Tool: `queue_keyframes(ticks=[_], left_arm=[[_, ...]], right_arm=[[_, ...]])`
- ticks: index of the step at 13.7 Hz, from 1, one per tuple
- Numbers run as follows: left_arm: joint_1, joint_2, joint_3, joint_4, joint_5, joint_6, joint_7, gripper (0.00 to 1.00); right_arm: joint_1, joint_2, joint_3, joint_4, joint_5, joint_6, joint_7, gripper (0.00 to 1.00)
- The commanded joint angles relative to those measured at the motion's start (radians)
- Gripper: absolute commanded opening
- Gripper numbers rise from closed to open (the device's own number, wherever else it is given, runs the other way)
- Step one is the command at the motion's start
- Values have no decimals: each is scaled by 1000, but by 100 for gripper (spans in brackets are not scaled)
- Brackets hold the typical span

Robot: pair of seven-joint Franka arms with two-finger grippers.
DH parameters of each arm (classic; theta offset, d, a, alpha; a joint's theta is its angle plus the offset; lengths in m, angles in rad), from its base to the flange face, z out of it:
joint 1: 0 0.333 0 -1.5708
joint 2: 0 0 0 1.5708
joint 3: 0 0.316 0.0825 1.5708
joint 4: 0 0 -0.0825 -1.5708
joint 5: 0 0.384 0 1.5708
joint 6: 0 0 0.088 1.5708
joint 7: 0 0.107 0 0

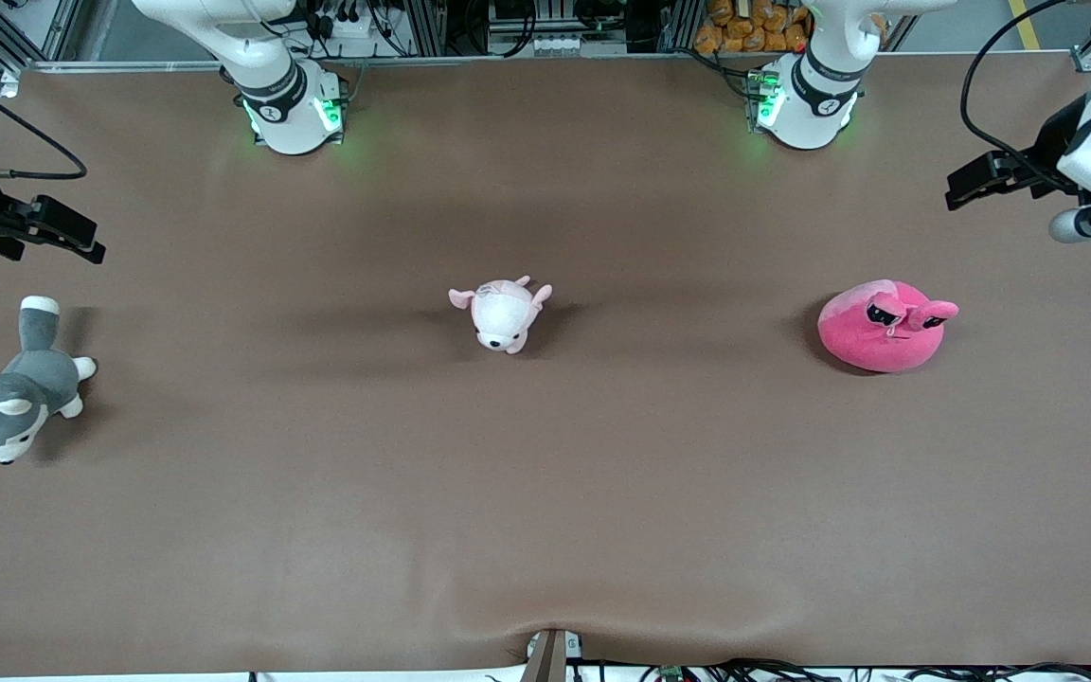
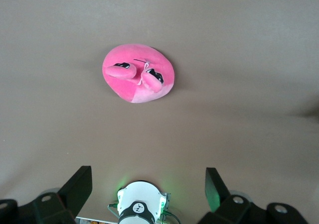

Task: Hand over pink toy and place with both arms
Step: 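Move the left gripper down toward the pink plush toy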

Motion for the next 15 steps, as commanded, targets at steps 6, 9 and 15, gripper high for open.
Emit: queue_keyframes(ticks=[6, 9, 15], left_arm=[[87, -9, -5, -139, -20, 148, -84, 100], [89, -2, -4, -210, -24, 229, -253, 100], [92, 68, -5, -239, -28, 283, -571, 100]], right_arm=[[-8, 1, 4, 3, -12, 4, 11, 100], [-8, 1, 4, 2, -12, 6, 11, 100], [-10, 2, 4, 3, -12, 7, 11, 100]])
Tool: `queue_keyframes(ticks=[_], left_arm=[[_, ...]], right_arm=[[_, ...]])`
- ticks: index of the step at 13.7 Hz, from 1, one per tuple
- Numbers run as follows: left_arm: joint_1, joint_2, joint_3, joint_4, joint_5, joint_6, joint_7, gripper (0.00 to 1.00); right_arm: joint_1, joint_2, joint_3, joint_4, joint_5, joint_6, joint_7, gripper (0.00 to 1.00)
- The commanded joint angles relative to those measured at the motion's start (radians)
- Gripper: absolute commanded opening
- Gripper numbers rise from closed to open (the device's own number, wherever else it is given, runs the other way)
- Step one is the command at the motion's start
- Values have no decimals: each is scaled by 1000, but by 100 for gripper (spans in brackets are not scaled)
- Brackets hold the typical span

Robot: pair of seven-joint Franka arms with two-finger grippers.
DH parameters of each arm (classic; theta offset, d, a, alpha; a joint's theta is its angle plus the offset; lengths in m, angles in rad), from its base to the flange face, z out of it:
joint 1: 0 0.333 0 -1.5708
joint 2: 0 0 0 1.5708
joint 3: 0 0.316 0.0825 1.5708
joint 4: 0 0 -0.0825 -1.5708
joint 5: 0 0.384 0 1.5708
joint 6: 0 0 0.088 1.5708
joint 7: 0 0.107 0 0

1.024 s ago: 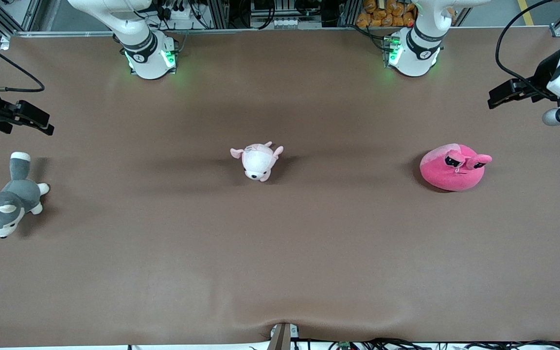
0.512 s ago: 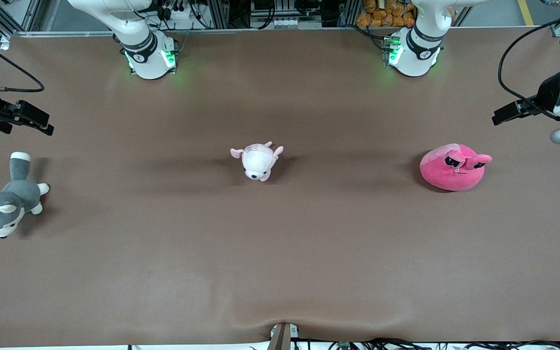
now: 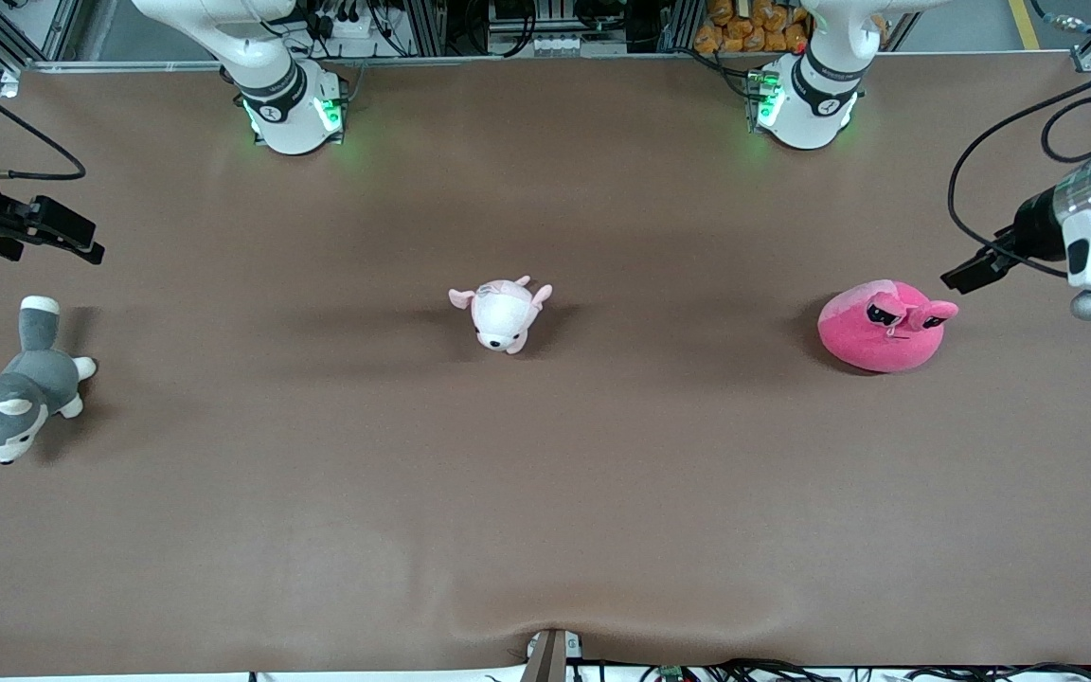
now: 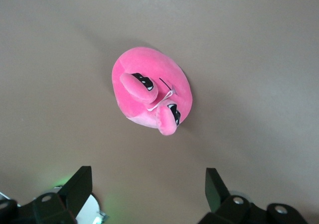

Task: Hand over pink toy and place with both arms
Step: 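Move the left gripper down toward the pink plush toy, then position the left gripper around the pink toy's head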

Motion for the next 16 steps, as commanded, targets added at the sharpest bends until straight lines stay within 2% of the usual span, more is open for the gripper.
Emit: queue_keyframes(ticks=[1, 2, 4, 5, 7, 11, 16], left_arm=[[10, 22, 0, 2, -19, 14, -99, 100], [8, 43, 3, 22, -11, 14, -160, 100], [37, 118, 4, 120, -4, 8, -309, 100], [47, 132, 4, 128, -4, 8, -336, 100], [54, 146, 6, 122, -8, 11, -350, 100], [137, 177, 3, 93, -20, 32, -354, 100], [162, 237, 3, 88, -31, 51, -350, 100]], right_arm=[[-9, 1, 6, 4, -12, 5, 11, 100], [-9, 1, 6, 4, -12, 5, 11, 100], [-9, 3, 6, 4, -12, 5, 11, 100], [-9, 1, 6, 4, -12, 5, 11, 100], [-9, 3, 6, 4, -12, 5, 11, 100], [-9, 3, 6, 4, -12, 5, 11, 100], [-21, 3, 5, 5, -12, 5, 11, 100]])
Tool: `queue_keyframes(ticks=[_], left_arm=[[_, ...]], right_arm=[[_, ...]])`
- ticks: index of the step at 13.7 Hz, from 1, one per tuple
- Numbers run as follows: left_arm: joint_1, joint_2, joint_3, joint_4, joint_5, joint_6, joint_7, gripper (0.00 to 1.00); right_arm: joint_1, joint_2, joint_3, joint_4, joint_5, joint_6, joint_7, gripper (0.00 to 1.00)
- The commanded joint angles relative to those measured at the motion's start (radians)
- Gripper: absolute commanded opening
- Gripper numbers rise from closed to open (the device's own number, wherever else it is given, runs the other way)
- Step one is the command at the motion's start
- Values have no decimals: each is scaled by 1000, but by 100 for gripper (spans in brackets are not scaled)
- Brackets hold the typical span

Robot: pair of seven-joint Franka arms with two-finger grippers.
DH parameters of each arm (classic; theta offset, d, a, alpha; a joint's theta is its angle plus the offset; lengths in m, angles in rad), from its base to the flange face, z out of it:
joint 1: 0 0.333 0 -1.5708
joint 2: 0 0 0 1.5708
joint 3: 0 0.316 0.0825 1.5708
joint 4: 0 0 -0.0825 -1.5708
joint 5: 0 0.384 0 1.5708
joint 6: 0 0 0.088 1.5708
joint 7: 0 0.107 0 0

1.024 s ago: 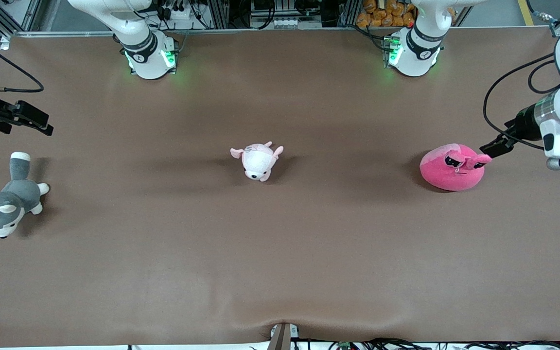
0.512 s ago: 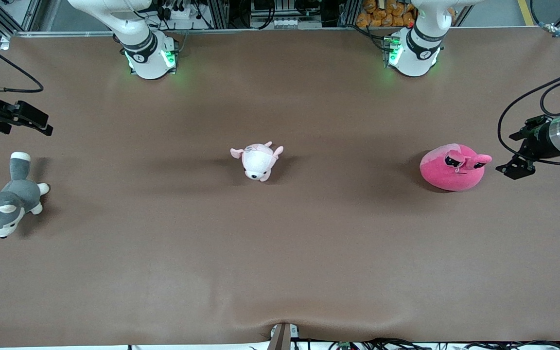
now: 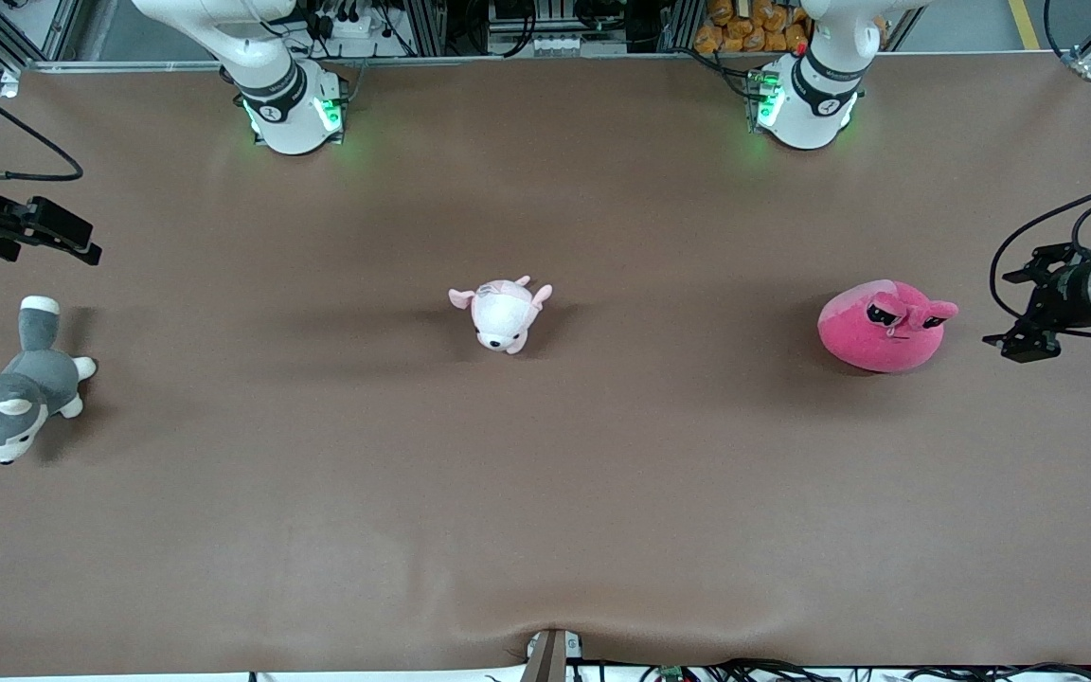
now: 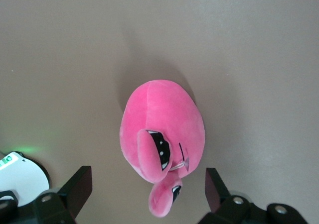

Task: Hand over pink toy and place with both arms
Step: 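Position the left gripper around the pink toy's head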

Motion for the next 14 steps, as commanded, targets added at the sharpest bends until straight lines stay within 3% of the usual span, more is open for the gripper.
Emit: queue_keyframes(ticks=[1, 14], left_arm=[[26, 7, -6, -18, -64, 17, -8, 100], [121, -73, -11, -291, -206, 229, -13, 100]], right_arm=[[-10, 7, 7, 7, -11, 4, 10, 100], [-8, 16, 7, 5, -11, 1, 10, 100]])
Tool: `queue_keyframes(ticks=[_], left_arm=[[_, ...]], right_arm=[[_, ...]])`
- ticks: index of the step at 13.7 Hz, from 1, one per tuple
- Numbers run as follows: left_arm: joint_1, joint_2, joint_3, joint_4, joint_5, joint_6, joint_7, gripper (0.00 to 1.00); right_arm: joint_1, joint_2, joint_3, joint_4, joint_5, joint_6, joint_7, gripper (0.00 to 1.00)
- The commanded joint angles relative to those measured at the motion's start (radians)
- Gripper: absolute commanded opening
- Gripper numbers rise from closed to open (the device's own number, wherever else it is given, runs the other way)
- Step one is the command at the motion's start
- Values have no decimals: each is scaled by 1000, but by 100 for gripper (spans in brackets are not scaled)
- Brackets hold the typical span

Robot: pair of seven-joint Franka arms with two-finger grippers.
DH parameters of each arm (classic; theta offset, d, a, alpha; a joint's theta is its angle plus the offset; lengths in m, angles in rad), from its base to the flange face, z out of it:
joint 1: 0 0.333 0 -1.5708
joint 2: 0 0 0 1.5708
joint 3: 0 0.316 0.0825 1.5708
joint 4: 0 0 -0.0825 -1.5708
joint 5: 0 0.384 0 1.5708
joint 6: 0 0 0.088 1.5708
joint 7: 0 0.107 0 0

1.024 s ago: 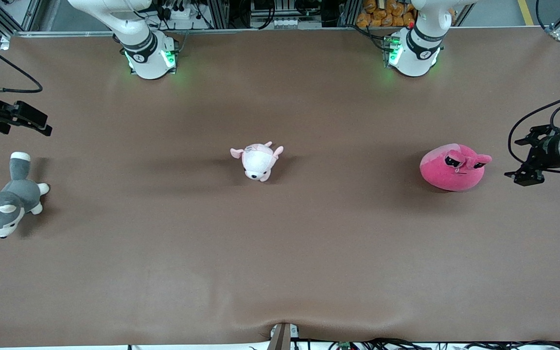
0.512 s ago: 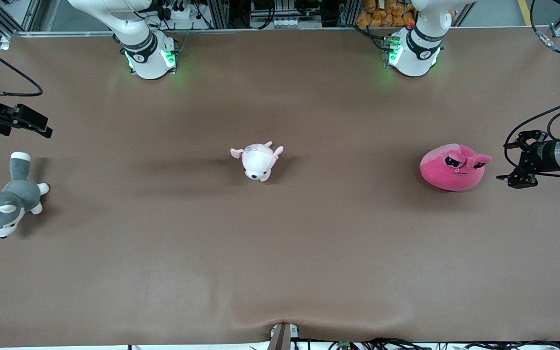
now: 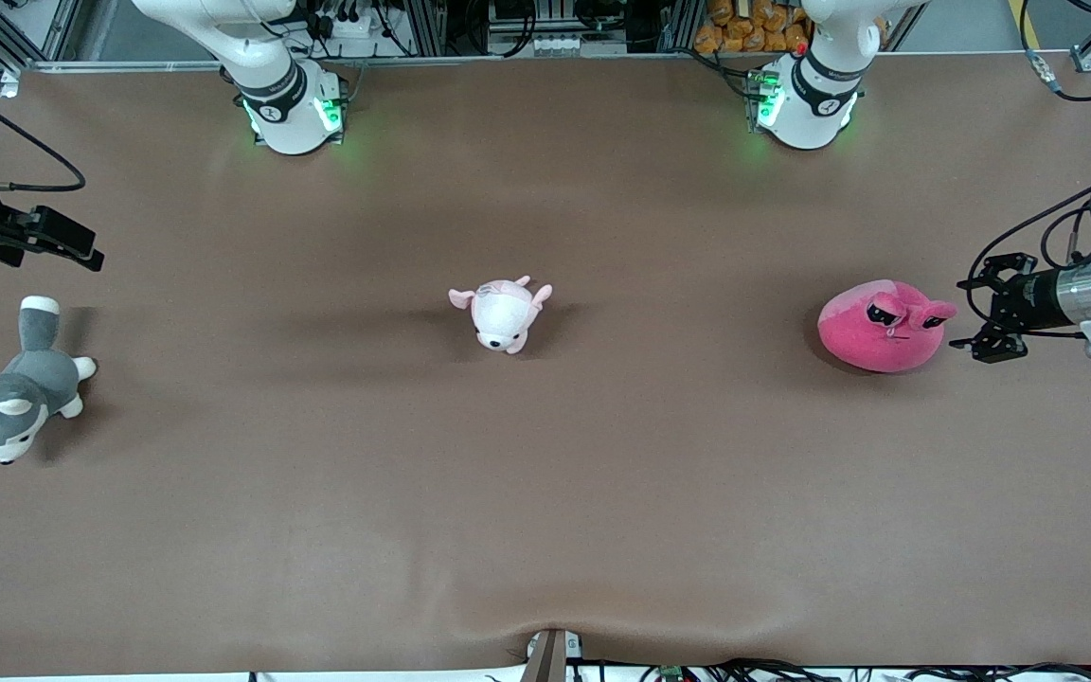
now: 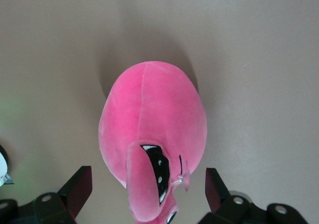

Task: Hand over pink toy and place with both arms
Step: 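Position the left gripper around the pink toy's head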

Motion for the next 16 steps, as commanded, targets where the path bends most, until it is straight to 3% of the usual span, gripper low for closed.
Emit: queue_keyframes(ticks=[1, 7, 9, 12, 15, 16], left_arm=[[36, -51, -10, -68, -38, 27, -11, 100], [37, -53, -12, -98, -84, 30, -11, 100], [36, -47, -12, -98, -88, 33, -11, 89], [34, -39, -12, -98, -103, 47, -11, 64], [31, -22, -12, -95, -124, 51, -11, 61], [31, -21, -12, -94, -124, 52, -11, 55]], right_arm=[[-7, 0, 6, 5, -11, -1, 10, 100], [-4, -1, 6, 7, -11, -3, 10, 100], [-4, -1, 8, 7, -11, -3, 10, 100], [-3, 0, 6, 7, -11, -3, 10, 100], [-6, 0, 6, 7, -12, 0, 10, 100], [-6, 0, 6, 7, -11, 0, 10, 100]])
